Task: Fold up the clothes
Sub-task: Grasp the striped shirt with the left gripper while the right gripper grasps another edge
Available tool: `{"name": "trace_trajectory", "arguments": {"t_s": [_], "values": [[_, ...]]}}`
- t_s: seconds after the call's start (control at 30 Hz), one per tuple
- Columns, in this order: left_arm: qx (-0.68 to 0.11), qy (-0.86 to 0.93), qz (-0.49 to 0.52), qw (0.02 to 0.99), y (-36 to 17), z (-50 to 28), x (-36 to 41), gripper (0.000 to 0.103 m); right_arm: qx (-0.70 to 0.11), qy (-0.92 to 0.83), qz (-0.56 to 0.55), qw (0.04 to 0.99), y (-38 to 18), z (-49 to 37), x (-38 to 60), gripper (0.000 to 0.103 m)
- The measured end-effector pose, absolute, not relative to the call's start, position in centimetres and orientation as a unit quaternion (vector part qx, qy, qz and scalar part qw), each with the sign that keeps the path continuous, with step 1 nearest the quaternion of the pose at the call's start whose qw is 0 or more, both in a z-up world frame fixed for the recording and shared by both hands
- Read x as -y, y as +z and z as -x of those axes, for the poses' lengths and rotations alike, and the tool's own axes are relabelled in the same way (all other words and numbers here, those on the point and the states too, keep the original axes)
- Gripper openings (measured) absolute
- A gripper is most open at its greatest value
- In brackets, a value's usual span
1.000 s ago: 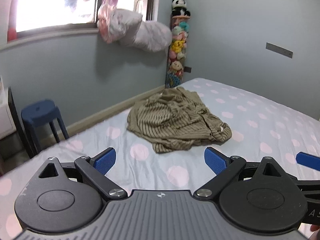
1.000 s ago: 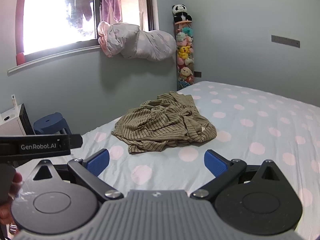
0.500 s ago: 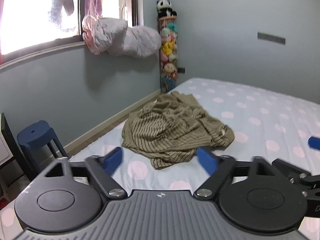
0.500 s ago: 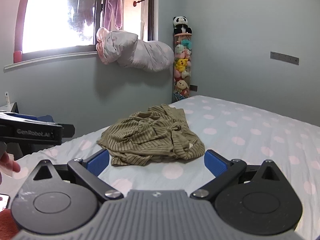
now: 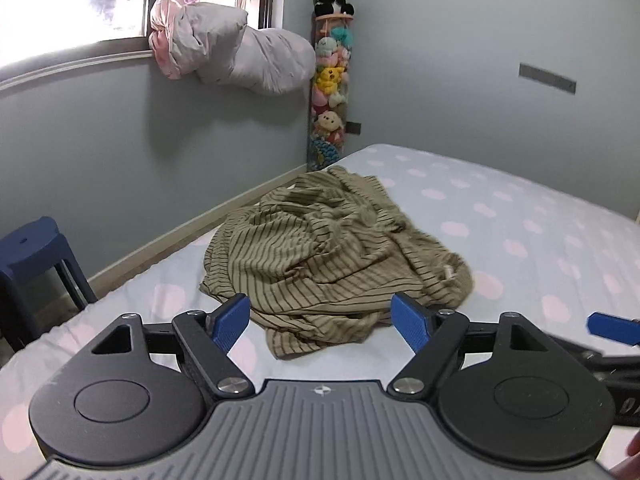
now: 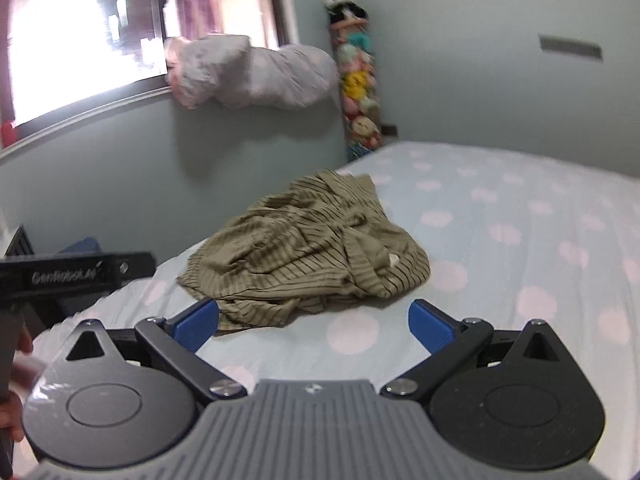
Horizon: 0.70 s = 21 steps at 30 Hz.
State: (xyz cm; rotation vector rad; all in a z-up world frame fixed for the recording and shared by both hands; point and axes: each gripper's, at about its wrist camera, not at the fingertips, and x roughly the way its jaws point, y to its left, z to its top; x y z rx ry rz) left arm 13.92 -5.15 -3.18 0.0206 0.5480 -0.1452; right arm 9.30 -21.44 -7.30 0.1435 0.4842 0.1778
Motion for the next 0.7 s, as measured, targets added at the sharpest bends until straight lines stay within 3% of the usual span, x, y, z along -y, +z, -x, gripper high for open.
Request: {"name": "trace_trajectory", "arguments": {"t_s": [0.5, 0.7], "values": [[-0.338, -0.117, -0.104, 0.928, -10.8, -25.3, 5.8, 0.078, -0.292, 0.131, 0.051, 0.946, -14.2, -22.4, 19.5, 0.102], [-0.309, -0.131, -0.174, 0.926, -13.2, -28.0, 6.9, 0.078, -0.299, 0.133, 0.092, 0.94, -17.2, -26.9, 19.5, 0.101]]}}
